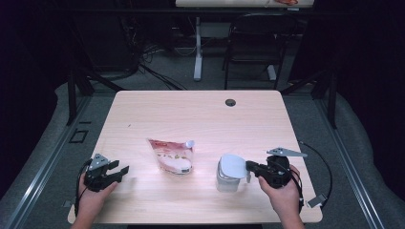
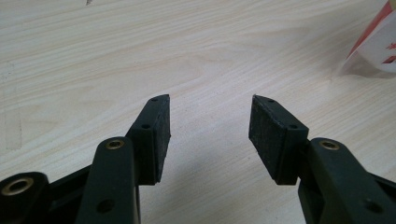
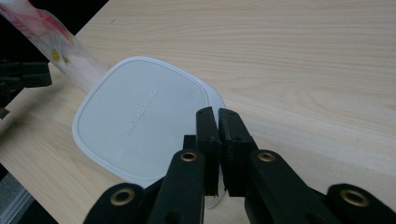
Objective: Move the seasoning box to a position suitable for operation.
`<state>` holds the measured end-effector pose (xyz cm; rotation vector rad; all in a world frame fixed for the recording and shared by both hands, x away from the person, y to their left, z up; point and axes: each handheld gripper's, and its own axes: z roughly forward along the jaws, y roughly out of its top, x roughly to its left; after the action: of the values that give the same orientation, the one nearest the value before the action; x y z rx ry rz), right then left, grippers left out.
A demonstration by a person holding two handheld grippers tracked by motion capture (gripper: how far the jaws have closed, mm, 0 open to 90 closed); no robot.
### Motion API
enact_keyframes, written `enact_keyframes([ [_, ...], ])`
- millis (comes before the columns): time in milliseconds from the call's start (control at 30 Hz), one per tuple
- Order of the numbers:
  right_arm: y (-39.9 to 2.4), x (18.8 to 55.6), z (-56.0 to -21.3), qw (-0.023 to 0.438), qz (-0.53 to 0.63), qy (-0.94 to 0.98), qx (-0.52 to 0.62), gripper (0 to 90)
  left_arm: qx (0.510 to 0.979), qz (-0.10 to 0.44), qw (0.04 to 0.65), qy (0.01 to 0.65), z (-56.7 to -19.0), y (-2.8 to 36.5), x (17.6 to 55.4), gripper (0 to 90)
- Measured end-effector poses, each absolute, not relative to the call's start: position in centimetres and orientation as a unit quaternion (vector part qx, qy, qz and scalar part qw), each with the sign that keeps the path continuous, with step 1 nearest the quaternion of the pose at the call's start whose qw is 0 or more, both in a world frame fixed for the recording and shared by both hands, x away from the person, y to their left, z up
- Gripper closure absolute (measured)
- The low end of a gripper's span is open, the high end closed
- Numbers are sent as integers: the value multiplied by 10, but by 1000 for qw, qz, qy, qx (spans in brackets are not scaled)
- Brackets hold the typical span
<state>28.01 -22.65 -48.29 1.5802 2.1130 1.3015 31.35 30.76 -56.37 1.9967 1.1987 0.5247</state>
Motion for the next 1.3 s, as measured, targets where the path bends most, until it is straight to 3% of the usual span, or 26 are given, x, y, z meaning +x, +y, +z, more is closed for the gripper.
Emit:
enact_keyframes([
  [1100,-240,284,-499,49,463,683,563,873,778,205,368,466,-564,307,314,489],
  [1300,-247,287,-509,5,483,660,575,865,778,204,368,466,-564,307,314,489],
])
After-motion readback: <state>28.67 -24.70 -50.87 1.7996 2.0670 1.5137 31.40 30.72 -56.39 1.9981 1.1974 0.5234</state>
